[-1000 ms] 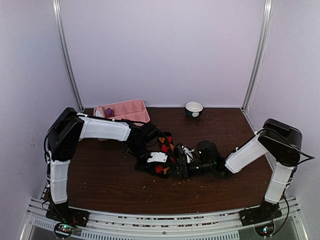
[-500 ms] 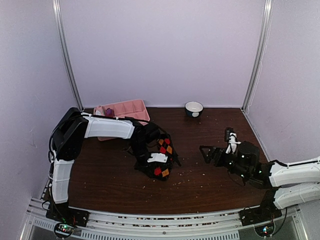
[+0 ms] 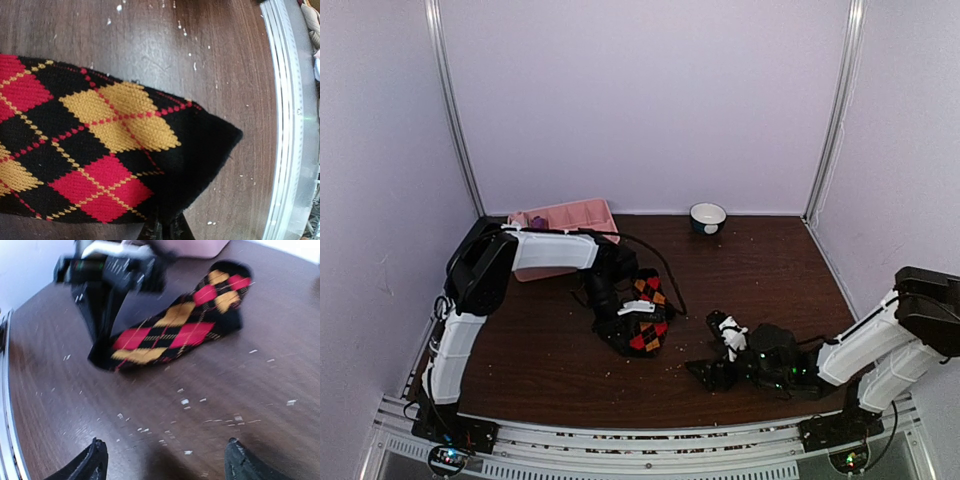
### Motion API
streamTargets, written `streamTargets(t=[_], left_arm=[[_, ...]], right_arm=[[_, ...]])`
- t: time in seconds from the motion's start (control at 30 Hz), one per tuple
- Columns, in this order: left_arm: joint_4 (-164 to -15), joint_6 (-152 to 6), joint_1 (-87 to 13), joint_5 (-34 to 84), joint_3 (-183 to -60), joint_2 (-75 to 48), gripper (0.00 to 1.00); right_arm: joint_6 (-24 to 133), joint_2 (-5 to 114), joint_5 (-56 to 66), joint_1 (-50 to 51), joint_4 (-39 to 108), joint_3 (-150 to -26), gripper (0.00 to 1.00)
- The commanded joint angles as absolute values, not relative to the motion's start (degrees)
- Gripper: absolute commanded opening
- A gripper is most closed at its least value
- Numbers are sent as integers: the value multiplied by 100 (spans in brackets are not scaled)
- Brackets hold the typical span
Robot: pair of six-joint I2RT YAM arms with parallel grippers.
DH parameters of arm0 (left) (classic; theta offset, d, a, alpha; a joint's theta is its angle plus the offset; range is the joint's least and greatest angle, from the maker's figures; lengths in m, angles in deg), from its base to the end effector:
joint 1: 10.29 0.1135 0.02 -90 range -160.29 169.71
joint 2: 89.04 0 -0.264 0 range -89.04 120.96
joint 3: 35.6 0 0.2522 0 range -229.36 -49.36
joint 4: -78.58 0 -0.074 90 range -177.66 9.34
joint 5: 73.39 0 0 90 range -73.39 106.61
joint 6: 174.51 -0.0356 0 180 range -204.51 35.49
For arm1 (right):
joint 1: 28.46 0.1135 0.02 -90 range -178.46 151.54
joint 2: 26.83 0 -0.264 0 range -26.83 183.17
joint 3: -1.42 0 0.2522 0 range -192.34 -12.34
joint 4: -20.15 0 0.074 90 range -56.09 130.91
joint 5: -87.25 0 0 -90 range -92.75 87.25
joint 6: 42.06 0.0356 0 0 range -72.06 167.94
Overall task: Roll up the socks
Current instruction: Roll the sock at the center of the board.
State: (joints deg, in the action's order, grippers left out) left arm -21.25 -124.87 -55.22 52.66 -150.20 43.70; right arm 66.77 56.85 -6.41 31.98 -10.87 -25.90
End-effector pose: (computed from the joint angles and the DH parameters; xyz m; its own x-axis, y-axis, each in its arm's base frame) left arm 0.2854 -0.3143 0.1272 -0.2030 0.9421 -0.2670 0.8429 0.0294 -0.5373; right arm 0.1153 0.1986 0.1191 -0.4708 -0.1773 -0.8642 -0.7265 0.6336 0.2658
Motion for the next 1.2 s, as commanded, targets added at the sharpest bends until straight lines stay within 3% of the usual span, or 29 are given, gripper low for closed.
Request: streamTargets(t=[0.0, 0.13, 0.4, 0.8, 1.17], left_arm=[[-1699, -12373, -5494, 5304, -15229, 4630, 7], [-1537, -12292, -5486, 5224, -15423, 4825, 7], [-1319, -12298, -5487, 5099, -15693, 5026, 7], [-1245, -12379, -5486, 5150, -15767, 5031, 8], [-1256, -12430, -5486, 5091, -15756, 5003, 9]], right_arm=[[5549, 6431, 525, 3305, -1727, -3184, 74], [5005, 6826, 508, 3403, -1461, -3696, 59], [4336, 7221, 323, 3704, -1243, -4215, 55], [3882, 7835, -394, 3711, -1049, -4895, 39], [4056, 8059, -245, 3703, -793, -5051, 26]])
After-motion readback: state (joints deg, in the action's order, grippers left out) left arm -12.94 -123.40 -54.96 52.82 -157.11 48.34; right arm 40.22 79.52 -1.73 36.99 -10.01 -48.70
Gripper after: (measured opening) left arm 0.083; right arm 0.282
